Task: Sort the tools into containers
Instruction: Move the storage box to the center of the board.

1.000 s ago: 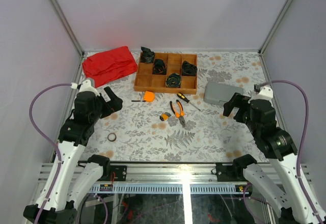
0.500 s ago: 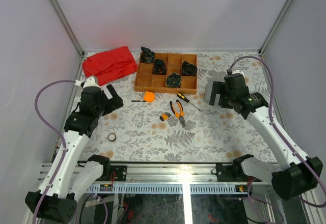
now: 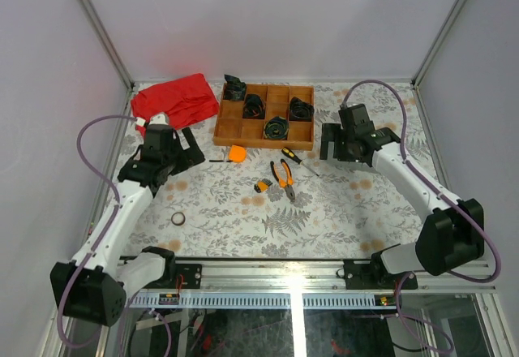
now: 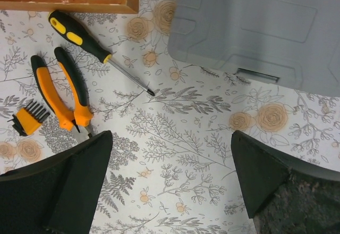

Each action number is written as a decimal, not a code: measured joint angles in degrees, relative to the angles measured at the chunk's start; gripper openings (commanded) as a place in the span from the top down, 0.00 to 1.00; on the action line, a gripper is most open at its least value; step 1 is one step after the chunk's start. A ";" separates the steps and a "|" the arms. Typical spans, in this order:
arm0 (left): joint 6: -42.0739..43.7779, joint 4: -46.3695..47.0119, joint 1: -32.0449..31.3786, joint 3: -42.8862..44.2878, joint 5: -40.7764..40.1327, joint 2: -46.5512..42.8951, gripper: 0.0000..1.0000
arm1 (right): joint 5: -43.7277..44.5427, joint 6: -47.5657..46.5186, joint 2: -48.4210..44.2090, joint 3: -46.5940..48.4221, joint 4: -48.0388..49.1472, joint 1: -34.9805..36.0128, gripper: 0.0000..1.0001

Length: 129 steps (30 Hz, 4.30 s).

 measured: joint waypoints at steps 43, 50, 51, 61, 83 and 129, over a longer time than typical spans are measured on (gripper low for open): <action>0.35 3.06 0.15 -4.81 13.18 0.00 0.00 | 2.84 -1.70 -6.03 -8.96 13.79 -5.97 0.01; 0.85 3.89 0.15 -6.05 13.88 -2.67 0.00 | 3.13 -0.79 -4.11 -8.24 16.39 -9.64 0.01; 0.98 3.87 0.15 -6.05 13.60 -2.69 0.00 | 3.32 -0.72 -3.17 -7.58 16.59 -10.05 0.02; 1.18 3.17 0.17 -6.01 6.56 -2.64 0.00 | 7.43 2.40 2.69 -2.58 20.79 -14.75 0.01; 0.90 2.49 1.40 -6.01 4.85 -1.18 0.00 | 5.57 5.77 23.93 17.90 17.22 -22.25 0.00; 1.25 2.78 1.40 -6.80 11.19 -1.01 0.06 | -4.46 -2.23 37.92 19.65 2.75 -24.15 0.03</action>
